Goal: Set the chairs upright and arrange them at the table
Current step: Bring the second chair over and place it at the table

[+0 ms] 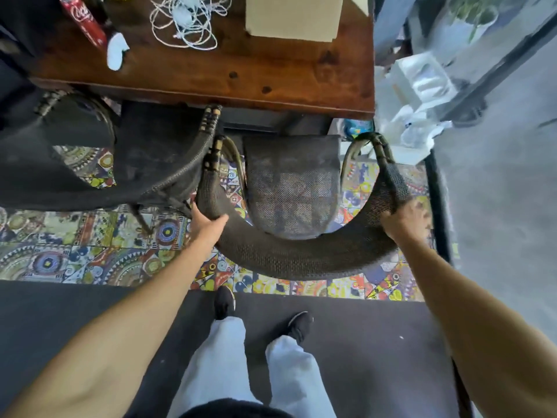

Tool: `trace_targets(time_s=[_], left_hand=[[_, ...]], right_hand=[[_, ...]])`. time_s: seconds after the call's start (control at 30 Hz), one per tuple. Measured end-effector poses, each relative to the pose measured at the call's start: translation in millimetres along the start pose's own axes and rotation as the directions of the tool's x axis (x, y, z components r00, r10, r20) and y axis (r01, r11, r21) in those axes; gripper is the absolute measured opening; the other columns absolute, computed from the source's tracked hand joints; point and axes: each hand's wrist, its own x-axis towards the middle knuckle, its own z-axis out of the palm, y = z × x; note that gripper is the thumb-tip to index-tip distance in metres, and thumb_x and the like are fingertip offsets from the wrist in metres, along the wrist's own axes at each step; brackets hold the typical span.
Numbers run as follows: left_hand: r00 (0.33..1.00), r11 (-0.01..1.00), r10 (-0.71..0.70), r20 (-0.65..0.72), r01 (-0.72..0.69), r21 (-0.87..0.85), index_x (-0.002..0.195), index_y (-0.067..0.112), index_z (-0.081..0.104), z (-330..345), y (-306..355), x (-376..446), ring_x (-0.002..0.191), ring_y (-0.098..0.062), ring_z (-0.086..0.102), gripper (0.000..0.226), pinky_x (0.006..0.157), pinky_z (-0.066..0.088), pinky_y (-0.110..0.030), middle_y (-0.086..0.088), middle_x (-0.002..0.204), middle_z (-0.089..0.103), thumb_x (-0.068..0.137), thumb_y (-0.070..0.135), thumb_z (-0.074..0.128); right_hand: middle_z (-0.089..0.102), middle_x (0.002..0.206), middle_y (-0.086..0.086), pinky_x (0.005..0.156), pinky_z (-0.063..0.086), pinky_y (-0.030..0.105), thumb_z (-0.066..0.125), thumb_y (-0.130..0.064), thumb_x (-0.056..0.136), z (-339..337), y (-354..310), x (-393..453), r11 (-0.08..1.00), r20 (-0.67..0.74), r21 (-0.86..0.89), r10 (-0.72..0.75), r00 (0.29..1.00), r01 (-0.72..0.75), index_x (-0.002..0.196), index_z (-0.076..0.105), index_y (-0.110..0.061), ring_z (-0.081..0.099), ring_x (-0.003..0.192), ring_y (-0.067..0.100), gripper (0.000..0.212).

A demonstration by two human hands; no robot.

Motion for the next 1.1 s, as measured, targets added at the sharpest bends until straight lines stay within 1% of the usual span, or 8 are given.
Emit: trace_targets(time_s=[0.1, 0.23, 0.4, 0.63, 0.83, 0.93, 1.0, 1.1], left_hand=[[1.0, 0.999, 0.015, 0.017, -0.014, -0.043, 0.156, 0.023, 0.011, 0, 7, 1, 0.138, -0.031, 0.039, 0.088, 0.109, 0.035, -0.041, -0.007, 0.158, 0.031, 0.089, 0.022, 0.068], [0.999, 0.999, 0.034, -0.003, -0.034, 0.014, 0.156, 0.02, 0.013, -15, 14, 16, 0.142, -0.03, 0.033, 0.087, 0.113, 0.03, -0.04, -0.009, 0.16, 0.026, 0.089, 0.026, 0.068], [0.998, 0.996, 0.07, -0.004, -0.07, 0.061, 0.156, 0.021, 0.013, -24, 17, 27, 0.143, -0.029, 0.031, 0.084, 0.114, 0.028, -0.04, -0.007, 0.161, 0.024, 0.091, 0.028, 0.065], [0.996, 0.984, 0.079, 0.029, -0.083, 0.159, 0.157, 0.022, 0.008, -35, 22, 38, 0.145, -0.033, 0.028, 0.088, 0.115, 0.028, -0.045, -0.009, 0.163, 0.018, 0.091, 0.031, 0.065], [0.992, 0.983, 0.104, 0.073, -0.113, 0.146, 0.157, 0.021, 0.006, -44, 18, 46, 0.145, -0.033, 0.028, 0.088, 0.115, 0.029, -0.047, -0.009, 0.163, 0.018, 0.091, 0.03, 0.064], [0.989, 0.974, 0.126, 0.079, -0.139, 0.177, 0.157, 0.019, 0.005, -47, 21, 44, 0.146, -0.033, 0.025, 0.085, 0.116, 0.026, -0.048, -0.008, 0.164, 0.017, 0.093, 0.034, 0.06], [0.983, 0.941, 0.143, 0.117, -0.172, 0.29, 0.157, 0.017, 0.004, -54, 24, 41, 0.146, -0.034, 0.024, 0.082, 0.115, 0.025, -0.05, -0.011, 0.164, 0.015, 0.096, 0.042, 0.053], [0.959, 0.786, 0.235, 0.158, -0.283, 0.549, 0.153, 0.014, 0.024, -68, 28, 38, 0.139, -0.038, 0.034, 0.069, 0.109, 0.032, -0.049, -0.019, 0.155, 0.031, 0.097, 0.047, 0.045]], right_hand=[[0.039, 0.142, 0.033, 0.1, 0.04, 0.045, 0.056, -0.015, 0.091, -3, 0, 3, 0.984, 0.12, 0.174, 0.018, 0.993, -0.039, 0.143, 0.029, 0.003, 0.046, 0.126, 0.045, 0.062], [0.031, 0.147, 0.03, 0.1, 0.041, 0.048, 0.05, -0.02, 0.095, 9, -10, -11, 0.976, 0.097, 0.208, 0.05, 0.994, -0.069, 0.155, 0.012, -0.004, 0.047, 0.124, 0.048, 0.072], [0.03, 0.15, 0.027, 0.101, 0.041, 0.052, 0.045, -0.022, 0.095, 20, -21, -20, 0.976, 0.072, 0.193, 0.09, 0.993, -0.102, 0.155, 0.014, -0.006, 0.049, 0.123, 0.049, 0.069], [0.032, 0.146, 0.029, 0.098, 0.047, 0.049, 0.046, -0.019, 0.089, 29, -34, -26, 0.972, 0.051, 0.177, 0.147, 0.988, -0.153, 0.152, 0.017, -0.005, 0.053, 0.118, 0.046, 0.071], [0.026, 0.152, 0.028, 0.1, 0.041, 0.048, 0.048, -0.019, 0.091, 31, -40, -40, 0.972, 0.038, 0.113, 0.202, 0.979, -0.205, 0.156, 0.011, -0.006, 0.048, 0.125, 0.048, 0.076], [0.032, 0.147, 0.031, 0.107, 0.032, 0.049, 0.047, -0.03, 0.093, 31, -53, -41, 0.976, 0.025, 0.011, 0.218, 0.976, -0.219, 0.15, 0.022, -0.003, 0.037, 0.132, 0.046, 0.068], [0.034, 0.143, 0.031, 0.108, 0.028, 0.049, 0.047, -0.041, 0.093, 30, -63, -45, 0.979, 0.026, -0.019, 0.202, 0.979, -0.201, 0.14, 0.034, -0.002, 0.035, 0.132, 0.046, 0.062], [0.041, 0.137, 0.029, 0.108, 0.028, 0.052, 0.046, -0.049, 0.09, 29, -66, -50, 0.993, -0.006, 0.002, 0.115, 0.993, -0.115, 0.131, 0.044, -0.003, 0.038, 0.127, 0.047, 0.062]])
